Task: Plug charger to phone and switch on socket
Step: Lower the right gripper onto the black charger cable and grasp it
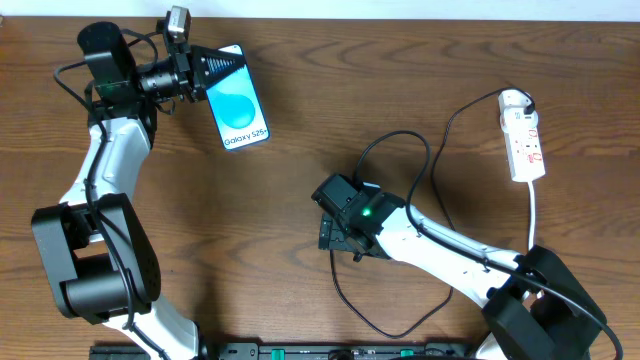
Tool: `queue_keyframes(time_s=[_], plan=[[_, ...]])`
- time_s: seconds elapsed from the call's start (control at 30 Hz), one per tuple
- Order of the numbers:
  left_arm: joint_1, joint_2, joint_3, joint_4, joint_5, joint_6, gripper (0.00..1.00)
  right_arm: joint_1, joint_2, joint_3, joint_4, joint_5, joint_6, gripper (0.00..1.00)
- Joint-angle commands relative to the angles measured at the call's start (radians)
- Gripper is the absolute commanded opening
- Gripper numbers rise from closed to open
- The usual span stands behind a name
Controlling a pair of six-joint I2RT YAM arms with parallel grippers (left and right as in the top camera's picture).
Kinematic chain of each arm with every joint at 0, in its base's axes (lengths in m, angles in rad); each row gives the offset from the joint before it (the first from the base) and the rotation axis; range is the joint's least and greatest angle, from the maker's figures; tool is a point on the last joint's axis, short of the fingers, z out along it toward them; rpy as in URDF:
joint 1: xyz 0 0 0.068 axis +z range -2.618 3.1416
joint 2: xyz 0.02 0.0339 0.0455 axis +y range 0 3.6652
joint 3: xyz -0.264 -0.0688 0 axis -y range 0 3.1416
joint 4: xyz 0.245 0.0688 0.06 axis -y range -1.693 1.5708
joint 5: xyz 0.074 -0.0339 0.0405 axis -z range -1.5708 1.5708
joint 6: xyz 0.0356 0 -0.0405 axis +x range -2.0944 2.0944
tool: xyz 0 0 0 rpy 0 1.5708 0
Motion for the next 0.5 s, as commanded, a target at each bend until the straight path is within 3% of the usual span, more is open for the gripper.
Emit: queue_keyframes(time_s=[0.0, 0.47], plan=[[0.003, -0.030, 0.010, 0.008, 0.016, 0.014, 0.07, 0.013, -0.008, 0.010, 0.007, -0.002, -0.018, 0.92], [0.003, -0.030, 0.010, 0.008, 0.016, 0.013, 0.07, 0.055, -0.007, 0.010, 0.045, -0.018, -0.113, 0.91]])
